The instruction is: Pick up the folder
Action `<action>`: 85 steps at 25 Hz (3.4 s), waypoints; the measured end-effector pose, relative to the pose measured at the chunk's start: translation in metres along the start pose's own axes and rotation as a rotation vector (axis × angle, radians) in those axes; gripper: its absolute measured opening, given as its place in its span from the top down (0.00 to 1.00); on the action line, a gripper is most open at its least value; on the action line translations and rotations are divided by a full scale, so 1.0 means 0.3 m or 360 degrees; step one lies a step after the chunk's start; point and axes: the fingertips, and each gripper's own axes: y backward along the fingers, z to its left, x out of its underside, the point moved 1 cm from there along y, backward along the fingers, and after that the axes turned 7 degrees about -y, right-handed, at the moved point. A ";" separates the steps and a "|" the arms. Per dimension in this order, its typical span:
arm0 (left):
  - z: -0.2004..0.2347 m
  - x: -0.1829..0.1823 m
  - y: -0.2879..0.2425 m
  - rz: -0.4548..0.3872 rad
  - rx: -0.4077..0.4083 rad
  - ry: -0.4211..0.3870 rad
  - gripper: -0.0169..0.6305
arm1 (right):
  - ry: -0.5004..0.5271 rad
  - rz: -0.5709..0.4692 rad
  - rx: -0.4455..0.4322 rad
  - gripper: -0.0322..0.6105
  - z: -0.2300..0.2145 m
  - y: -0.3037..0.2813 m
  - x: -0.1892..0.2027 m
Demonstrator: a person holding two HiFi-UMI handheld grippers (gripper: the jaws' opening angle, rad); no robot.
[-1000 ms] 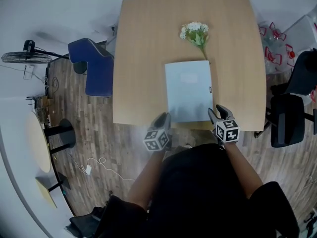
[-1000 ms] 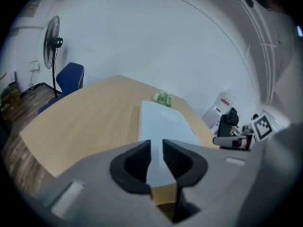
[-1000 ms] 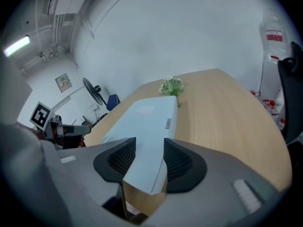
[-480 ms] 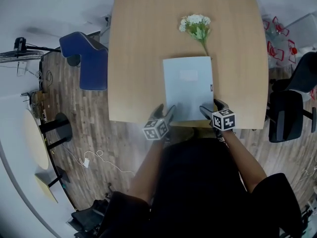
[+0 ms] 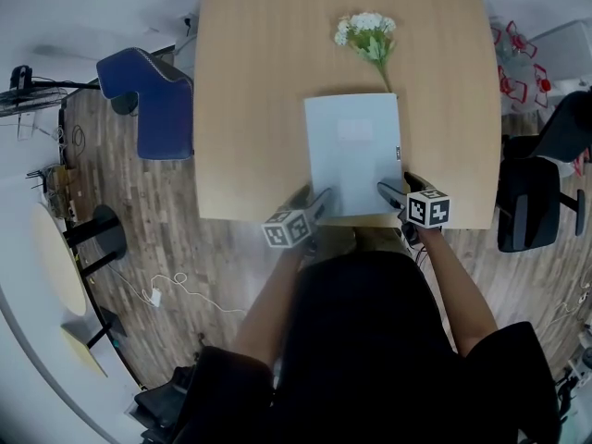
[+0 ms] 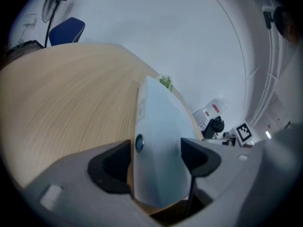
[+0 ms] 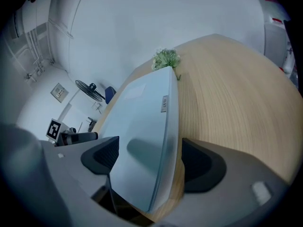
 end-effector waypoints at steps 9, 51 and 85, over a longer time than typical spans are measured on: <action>0.011 0.024 -0.059 0.0104 0.0091 0.0087 0.41 | -0.0009 0.0079 -0.0026 0.25 0.010 -0.064 0.048; -0.170 -0.176 0.048 -0.0234 -0.0018 -0.0150 0.42 | 0.0053 -0.0328 -0.0059 0.29 0.163 0.113 -0.111; -0.602 -0.752 0.447 -0.0952 0.0168 -0.0685 0.41 | 0.0527 -0.1062 -0.0166 0.29 0.665 0.630 -0.518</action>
